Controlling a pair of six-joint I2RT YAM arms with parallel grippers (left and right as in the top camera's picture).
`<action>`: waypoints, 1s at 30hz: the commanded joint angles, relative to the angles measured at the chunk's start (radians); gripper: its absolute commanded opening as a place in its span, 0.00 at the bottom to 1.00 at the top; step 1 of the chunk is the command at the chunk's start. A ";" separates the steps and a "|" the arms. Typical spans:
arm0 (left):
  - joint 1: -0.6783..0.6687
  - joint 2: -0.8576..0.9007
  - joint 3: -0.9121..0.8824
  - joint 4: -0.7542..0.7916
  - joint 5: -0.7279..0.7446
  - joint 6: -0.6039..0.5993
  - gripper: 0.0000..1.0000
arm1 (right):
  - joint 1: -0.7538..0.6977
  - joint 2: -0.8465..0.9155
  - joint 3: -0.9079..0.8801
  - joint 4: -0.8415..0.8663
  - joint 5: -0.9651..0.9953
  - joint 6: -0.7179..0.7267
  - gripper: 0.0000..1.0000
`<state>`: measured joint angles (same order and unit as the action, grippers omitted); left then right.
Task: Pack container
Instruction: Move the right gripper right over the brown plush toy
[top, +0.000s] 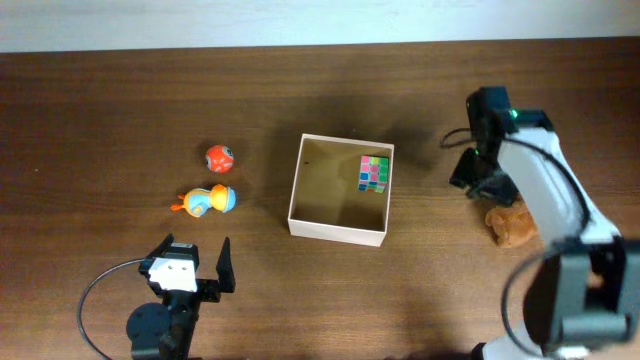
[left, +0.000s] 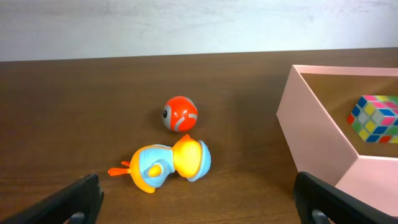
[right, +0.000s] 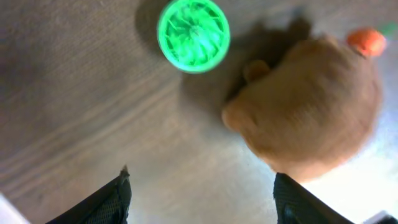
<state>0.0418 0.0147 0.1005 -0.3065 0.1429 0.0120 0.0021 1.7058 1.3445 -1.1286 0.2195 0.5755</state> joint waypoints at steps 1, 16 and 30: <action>0.007 -0.010 -0.005 0.000 0.011 0.019 0.99 | -0.005 -0.175 -0.040 0.006 0.016 0.048 0.68; 0.007 -0.010 -0.005 0.000 0.011 0.019 0.99 | -0.194 -0.290 -0.216 0.071 0.007 0.282 0.66; 0.007 -0.010 -0.005 0.000 0.011 0.019 0.99 | -0.337 -0.285 -0.407 0.378 -0.082 0.282 0.67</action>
<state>0.0418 0.0147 0.1005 -0.3065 0.1429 0.0120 -0.3134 1.4185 0.9829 -0.8028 0.1642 0.8425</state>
